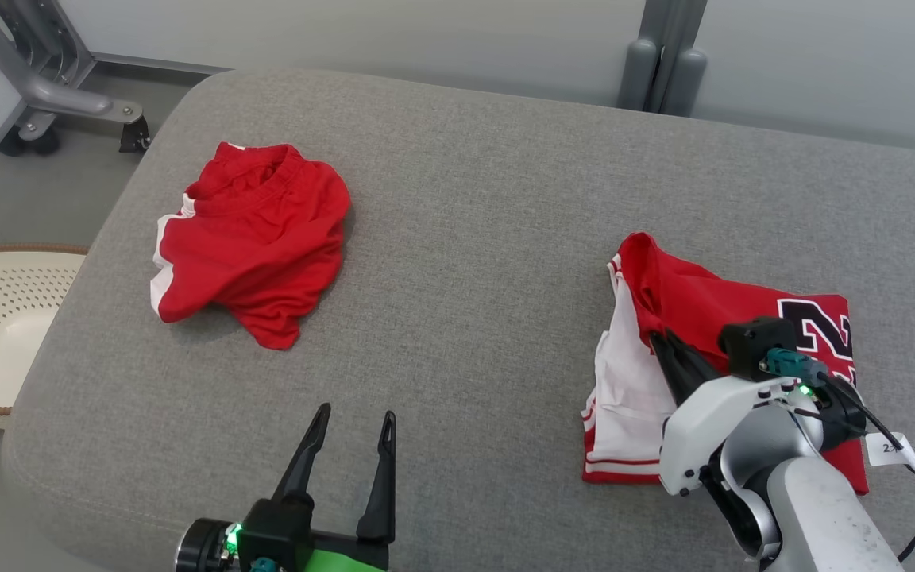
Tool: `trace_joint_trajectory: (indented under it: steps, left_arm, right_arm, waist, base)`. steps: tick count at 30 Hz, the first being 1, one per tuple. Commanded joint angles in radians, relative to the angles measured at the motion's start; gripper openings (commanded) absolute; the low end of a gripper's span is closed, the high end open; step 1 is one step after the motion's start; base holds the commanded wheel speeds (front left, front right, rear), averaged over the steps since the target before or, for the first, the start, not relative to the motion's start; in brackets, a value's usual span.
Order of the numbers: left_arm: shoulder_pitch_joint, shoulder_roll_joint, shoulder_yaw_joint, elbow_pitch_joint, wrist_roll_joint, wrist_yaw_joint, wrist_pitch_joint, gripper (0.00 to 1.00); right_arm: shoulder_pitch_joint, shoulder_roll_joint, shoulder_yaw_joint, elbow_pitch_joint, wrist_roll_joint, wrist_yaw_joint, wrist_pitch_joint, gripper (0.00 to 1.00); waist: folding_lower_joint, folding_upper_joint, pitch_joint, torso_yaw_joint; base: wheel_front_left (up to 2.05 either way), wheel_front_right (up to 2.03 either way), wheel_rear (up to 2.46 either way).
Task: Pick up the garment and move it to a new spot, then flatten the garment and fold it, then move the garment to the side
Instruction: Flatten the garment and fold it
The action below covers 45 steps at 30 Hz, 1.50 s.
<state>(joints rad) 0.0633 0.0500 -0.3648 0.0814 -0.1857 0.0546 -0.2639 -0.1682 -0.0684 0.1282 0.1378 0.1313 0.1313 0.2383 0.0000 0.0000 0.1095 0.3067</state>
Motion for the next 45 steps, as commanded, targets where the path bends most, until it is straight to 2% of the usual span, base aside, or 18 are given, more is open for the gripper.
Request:
trace_joint_trajectory:
  steps: [1, 3, 11, 20, 26, 29, 33, 39, 45]
  left_arm:
    - [-0.017, 0.001, -0.001, -0.003, -0.010, 0.007, 0.000, 1.00]
    - [-0.018, 0.001, -0.001, -0.003, -0.010, 0.009, 0.000, 1.00]
    - [-0.009, 0.001, 0.001, -0.010, -0.017, 0.017, 0.000, 1.00]
    - [-0.004, 0.001, 0.030, -0.019, 0.003, 0.010, 0.000, 1.00]
    - [0.017, 0.002, 0.068, -0.029, -0.002, 0.017, 0.000, 1.00]
    - [0.030, 0.001, 0.098, -0.034, -0.014, 0.019, 0.000, 1.00]
    - [0.043, 0.002, 0.123, -0.032, -0.003, 0.004, 0.000, 1.00]
    - [0.066, 0.001, 0.147, -0.040, 0.009, -0.009, 0.000, 1.00]
    - [0.102, 0.001, 0.148, -0.041, -0.003, -0.009, 0.000, 1.00]
  right_arm:
    - [-0.004, 0.004, 0.007, 0.011, 0.022, -0.001, -0.002, 0.00]
    - [-0.011, 0.008, 0.005, 0.017, 0.046, -0.001, -0.011, 1.00]
    - [-0.036, 0.015, -0.032, -0.048, 0.202, -0.001, -0.077, 1.00]
    - [0.007, -0.063, -0.149, -0.052, 0.200, -0.001, -0.183, 1.00]
    - [0.047, -0.120, -0.089, -0.016, 0.182, 0.000, -0.356, 1.00]
    - [0.069, -0.167, -0.014, 0.037, 0.174, -0.001, -0.464, 1.00]
    - [0.091, -0.191, 0.025, 0.080, 0.172, -0.001, -0.501, 1.00]
    - [0.154, -0.161, 0.005, -0.005, 0.123, -0.001, -0.503, 1.00]
    - [0.228, -0.117, -0.016, -0.041, 0.105, -0.001, -0.503, 1.00]
  waist:
    - [0.0000, 0.0000, 0.003, 0.005]
    - [0.0000, 0.0000, 0.005, 0.005]
    - [0.0000, 0.0000, -0.008, -0.049]
    - [0.0000, 0.0000, -0.031, -0.165]
    - [0.0000, 0.0000, -0.057, -0.249]
    - [0.0000, 0.0000, -0.076, -0.288]
    - [0.0000, 0.0000, -0.098, -0.315]
    - [0.0000, 0.0000, -0.125, -0.333]
    - [0.0000, 0.0000, -0.155, -0.335]
  base:
    - [0.00, 0.00, 0.00]
    - [0.00, 0.00, 0.00]
    - [0.00, 0.00, 0.00]
    - [0.00, 0.00, 0.00]
    - [0.00, 0.00, 0.00]
    - [0.00, 0.00, 0.00]
    - [0.00, 0.00, 0.00]
    - [0.00, 0.00, 0.00]
    - [0.00, 0.00, 0.00]
